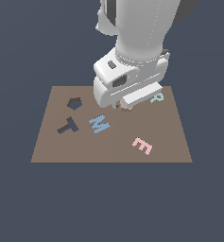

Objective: Insert a designated object into the corresponding slot on a board.

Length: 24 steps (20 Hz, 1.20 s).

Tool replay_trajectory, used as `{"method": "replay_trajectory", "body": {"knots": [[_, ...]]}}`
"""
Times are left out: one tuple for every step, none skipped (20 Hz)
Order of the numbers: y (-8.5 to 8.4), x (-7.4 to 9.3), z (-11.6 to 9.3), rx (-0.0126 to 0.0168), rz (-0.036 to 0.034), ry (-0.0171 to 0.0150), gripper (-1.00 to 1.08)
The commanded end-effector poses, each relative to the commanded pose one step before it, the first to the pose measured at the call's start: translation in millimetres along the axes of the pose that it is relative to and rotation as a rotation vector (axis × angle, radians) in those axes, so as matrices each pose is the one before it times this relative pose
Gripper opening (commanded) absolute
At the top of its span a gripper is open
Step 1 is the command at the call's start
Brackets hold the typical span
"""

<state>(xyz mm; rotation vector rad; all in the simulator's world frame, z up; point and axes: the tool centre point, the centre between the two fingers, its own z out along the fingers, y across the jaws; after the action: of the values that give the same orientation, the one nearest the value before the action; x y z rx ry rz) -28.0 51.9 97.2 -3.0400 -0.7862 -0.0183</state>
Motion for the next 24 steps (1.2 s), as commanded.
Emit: {"method": "replay_trajectory", "body": {"knots": [[-4.57, -4.83, 13.0, 0.00155, -0.06664, -0.00225, 1.0], [-1.54, -1.66, 4.55, 0.00048, -0.0225, -0.00108, 1.0], [-1.41, -1.55, 4.25, 0.00041, -0.02094, -0.00102, 1.0], [-1.3, -1.44, 3.94, 0.00037, -0.01939, -0.00096, 1.0], [-1.18, -1.32, 3.62, 0.00032, -0.01778, -0.00089, 1.0], [-1.05, -1.2, 3.29, 0.00028, -0.01613, -0.00082, 1.0], [-0.93, -1.08, 2.96, 0.00023, -0.01446, -0.00075, 1.0], [-0.81, -0.96, 2.62, 0.00017, -0.01279, -0.00068, 1.0], [-0.67, -0.84, 2.29, 0.0001, -0.01107, -0.00062, 1.0], [-0.54, -0.72, 1.95, 0.00003, -0.00937, -0.00057, 1.0], [-0.39, -0.6, 1.61, -0.00004, -0.00764, -0.00052, 1.0], [-0.24, -0.49, 1.27, -0.0001, -0.00588, -0.00045, 1.0], [-0.13, -0.36, 0.92, -0.00014, -0.00418, -0.00038, 1.0], [-0.04, -0.22, 0.56, -0.00013, -0.00247, -0.00027, 1.0], [0.04, -0.11, 0.18, -0.00005, -0.00068, -0.00008, 1.0], [-0.04, 0.2, -0.7, 0.00072, 0.00524, -0.00036, 1.0], [0.05, -0.03, 0.35, 0.0, 0.0, 0.0, 1.0], [0.14, -0.1, 1.05, 0.0, 0.0, 0.0, 1.0], [-0.09, 0.06, 1.7, -0.00015, -0.00067, 0.0, 1.0], [-0.01, -0.02, 2.4, -0.00015, -0.00067, 0.0, 1.0], [0.07, -0.11, 3.11, -0.00015, -0.00067, 0.0, 1.0], [-0.11, -0.02, 3.6, -0.00026, -0.00117, 0.0, 1.0], [0.05, -0.15, 3.11, -0.00014, -0.00068, 0.0, 1.0], [-0.04, -0.08, 2.41, -0.00014, -0.00068, 0.0, 1.0]]}}
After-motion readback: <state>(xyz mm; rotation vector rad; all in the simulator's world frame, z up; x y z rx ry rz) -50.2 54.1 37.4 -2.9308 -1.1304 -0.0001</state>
